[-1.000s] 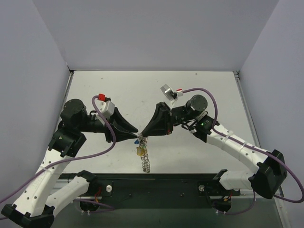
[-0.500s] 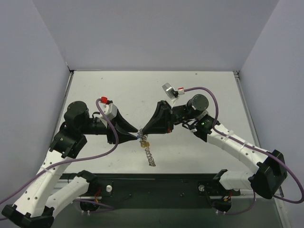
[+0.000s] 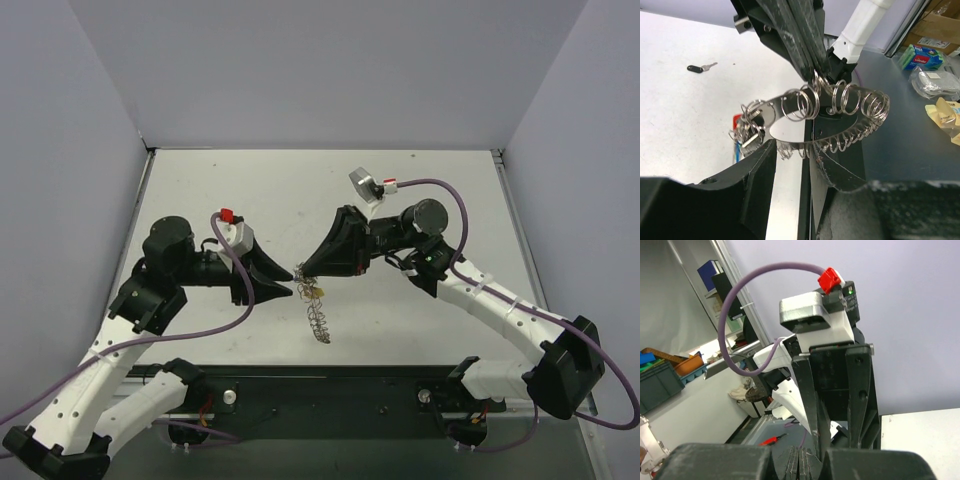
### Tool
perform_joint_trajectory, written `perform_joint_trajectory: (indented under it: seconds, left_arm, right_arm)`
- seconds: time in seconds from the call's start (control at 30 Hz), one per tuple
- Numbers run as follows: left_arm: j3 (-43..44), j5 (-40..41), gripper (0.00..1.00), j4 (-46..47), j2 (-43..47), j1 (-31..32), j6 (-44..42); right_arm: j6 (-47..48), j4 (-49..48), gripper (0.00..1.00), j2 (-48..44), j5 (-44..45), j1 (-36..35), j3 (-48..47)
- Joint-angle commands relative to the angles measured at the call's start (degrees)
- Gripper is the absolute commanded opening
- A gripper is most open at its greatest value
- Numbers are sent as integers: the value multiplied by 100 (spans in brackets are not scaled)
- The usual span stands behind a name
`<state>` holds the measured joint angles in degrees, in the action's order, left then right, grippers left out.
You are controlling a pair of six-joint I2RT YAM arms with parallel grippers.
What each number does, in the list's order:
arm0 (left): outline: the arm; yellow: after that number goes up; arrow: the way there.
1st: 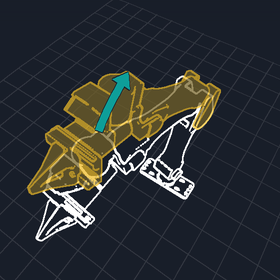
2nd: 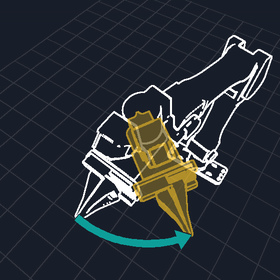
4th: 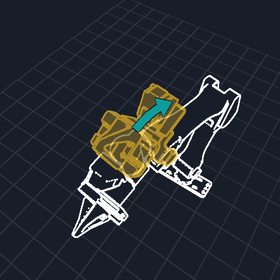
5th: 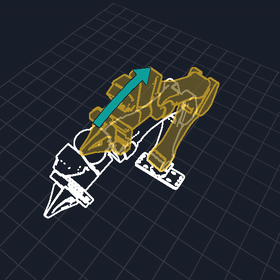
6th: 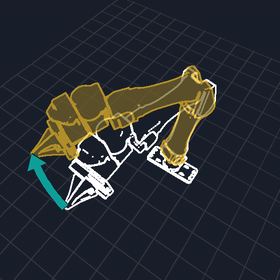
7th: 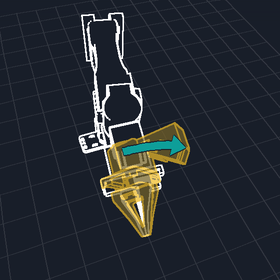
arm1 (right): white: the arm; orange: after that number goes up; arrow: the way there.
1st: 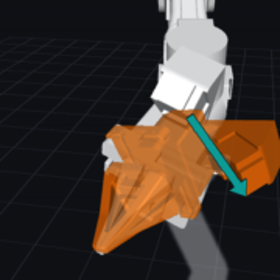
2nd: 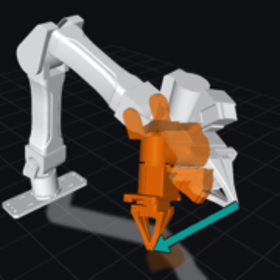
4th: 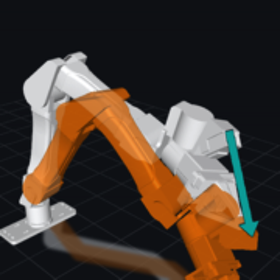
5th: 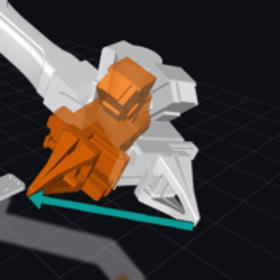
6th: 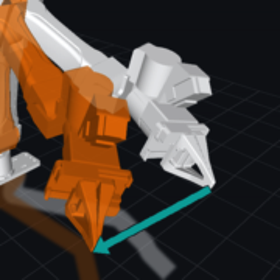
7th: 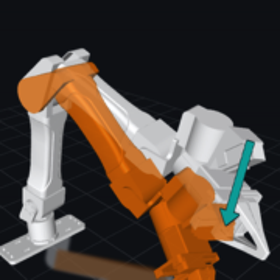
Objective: Put the keys on the keyring
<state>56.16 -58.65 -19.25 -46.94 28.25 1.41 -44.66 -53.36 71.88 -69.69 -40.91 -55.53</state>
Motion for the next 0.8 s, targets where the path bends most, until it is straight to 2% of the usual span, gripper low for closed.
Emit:
perform_joint_trajectory:
  seconds: [0.0,0.23,0.4,0.5,0.63,0.77]
  left_arm:
    - [-149,126,43,472,71,128,95]
    - [-114,504,43,606,62,383,123]
    - [166,758,43,150,167,392,-105]
    - [334,1197,42,-185,255,392,-343]
    - [378,1181,40,60,369,383,-177]
    - [395,778,40,658,335,383,297]
  right_arm:
    - [-261,-1106,0,-69,-44,39,-204]
    - [-420,-1299,0,11,-62,74,-204]
    - [-438,-1308,0,46,-88,92,-187]
    - [-517,-1396,0,72,-150,92,-187]
    - [-684,-1606,0,151,-238,92,-195]
    - [-798,-1712,0,195,-291,100,-187]
